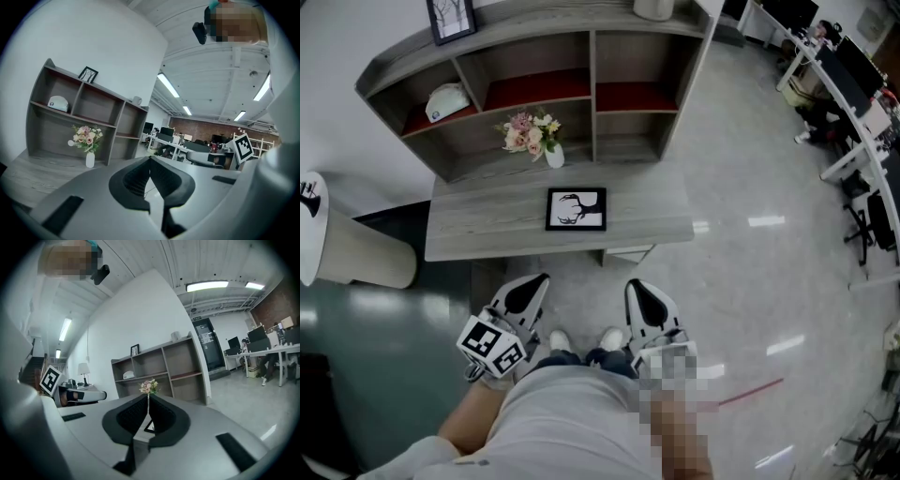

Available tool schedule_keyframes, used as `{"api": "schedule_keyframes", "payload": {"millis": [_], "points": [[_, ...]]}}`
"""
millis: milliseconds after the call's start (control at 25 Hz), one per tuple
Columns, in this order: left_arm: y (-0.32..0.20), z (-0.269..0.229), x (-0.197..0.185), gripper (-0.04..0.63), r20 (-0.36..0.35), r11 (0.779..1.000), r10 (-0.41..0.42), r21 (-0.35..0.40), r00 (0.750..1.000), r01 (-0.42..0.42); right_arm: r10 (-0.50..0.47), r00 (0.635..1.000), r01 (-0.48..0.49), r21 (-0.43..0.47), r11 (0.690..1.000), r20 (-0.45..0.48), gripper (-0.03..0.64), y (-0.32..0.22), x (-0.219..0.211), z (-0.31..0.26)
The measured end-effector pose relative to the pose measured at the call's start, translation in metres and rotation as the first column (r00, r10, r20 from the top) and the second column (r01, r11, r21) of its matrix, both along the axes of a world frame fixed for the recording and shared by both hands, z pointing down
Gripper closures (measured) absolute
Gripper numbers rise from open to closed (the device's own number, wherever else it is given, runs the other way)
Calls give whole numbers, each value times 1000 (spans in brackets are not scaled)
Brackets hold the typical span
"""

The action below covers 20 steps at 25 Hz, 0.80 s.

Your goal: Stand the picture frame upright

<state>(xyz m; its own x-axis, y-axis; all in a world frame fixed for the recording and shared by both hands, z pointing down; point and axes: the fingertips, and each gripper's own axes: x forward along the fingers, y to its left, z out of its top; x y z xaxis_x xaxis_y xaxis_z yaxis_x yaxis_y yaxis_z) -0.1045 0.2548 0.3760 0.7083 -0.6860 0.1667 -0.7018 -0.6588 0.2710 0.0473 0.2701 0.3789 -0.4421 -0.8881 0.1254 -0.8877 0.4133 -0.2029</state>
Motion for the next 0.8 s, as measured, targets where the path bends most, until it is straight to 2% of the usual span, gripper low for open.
{"api": "schedule_keyframes", "payload": {"millis": [360,800], "points": [[-12,8,39,580,86,995,-97,8,992,97,-17,999,17,-11,1000,29,595,-4,50,12],[-40,24,62,580,89,994,-107,-28,990,110,-5,1000,7,-47,999,31,595,-30,79,26]]}}
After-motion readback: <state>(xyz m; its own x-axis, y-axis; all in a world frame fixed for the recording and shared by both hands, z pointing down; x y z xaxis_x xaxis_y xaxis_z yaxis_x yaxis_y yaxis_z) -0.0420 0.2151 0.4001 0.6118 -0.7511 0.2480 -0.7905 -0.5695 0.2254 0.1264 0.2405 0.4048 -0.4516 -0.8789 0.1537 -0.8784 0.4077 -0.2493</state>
